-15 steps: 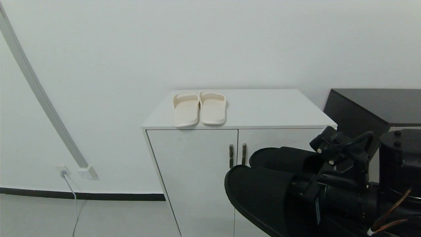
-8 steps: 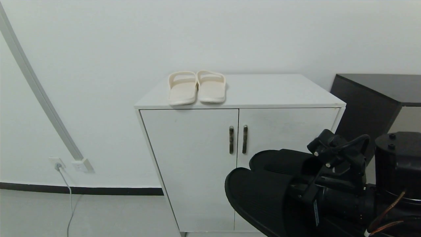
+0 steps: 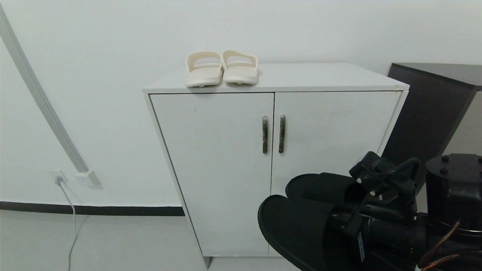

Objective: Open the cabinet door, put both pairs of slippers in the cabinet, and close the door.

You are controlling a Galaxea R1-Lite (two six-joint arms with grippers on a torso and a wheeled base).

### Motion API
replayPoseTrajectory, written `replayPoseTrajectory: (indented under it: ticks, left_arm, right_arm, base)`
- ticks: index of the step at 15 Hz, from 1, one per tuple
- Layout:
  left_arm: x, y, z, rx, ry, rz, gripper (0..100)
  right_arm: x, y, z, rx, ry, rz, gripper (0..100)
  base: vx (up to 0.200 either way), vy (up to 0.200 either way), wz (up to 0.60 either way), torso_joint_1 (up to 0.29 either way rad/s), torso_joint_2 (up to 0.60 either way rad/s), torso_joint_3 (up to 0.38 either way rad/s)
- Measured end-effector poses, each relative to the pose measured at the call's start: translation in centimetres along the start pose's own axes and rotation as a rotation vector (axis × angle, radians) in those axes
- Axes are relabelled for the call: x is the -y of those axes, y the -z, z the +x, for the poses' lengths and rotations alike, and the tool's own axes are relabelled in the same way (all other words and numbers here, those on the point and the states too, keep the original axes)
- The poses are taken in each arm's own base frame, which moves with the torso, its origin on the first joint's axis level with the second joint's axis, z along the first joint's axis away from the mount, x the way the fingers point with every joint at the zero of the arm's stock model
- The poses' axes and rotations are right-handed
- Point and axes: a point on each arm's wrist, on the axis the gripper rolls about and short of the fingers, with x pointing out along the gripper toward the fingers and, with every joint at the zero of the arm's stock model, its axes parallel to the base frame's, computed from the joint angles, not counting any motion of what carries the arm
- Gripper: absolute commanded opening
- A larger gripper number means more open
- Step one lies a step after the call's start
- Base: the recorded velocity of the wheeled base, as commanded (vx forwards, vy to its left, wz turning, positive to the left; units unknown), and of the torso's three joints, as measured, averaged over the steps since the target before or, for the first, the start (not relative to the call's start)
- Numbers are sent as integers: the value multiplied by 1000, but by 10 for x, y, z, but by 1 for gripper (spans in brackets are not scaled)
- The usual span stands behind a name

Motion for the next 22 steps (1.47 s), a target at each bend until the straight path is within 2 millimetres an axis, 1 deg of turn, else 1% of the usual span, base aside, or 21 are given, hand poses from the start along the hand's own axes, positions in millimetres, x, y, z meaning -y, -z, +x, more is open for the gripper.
replayPoseTrajectory:
  ticks: [3,13,18,19,20,21,22]
  left_arm:
    - [0,0,0,-1,0,2,100]
    - [0,-1,0,3,-11,12,100]
    - [0,-2,1,-16,-11,47,100]
    - [0,-6,1,-14,-8,48,100]
    - [0,-17,0,6,5,48,100]
    - [0,-33,-1,29,32,50,100]
    - [2,-47,1,30,86,57,100]
  right_arm:
    - [0,1,1,-5,0,-2,0]
    - [0,2,1,-7,0,-3,0]
    - [0,6,2,0,0,-33,0]
    - [0,7,3,-4,0,-34,0]
    - [0,8,3,-10,0,-35,0]
    - [0,9,4,-13,0,-35,0]
    - [0,10,4,-15,-1,-35,0]
  base:
    - [0,0,0,-27,360,325]
    - [0,0,0,-2,18,14]
    - [0,0,0,-1,37,25]
    - [0,0,0,0,0,0]
    - [0,0,0,0,0,0]
    - [0,0,0,0,0,0]
    - [0,0,0,0,0,0]
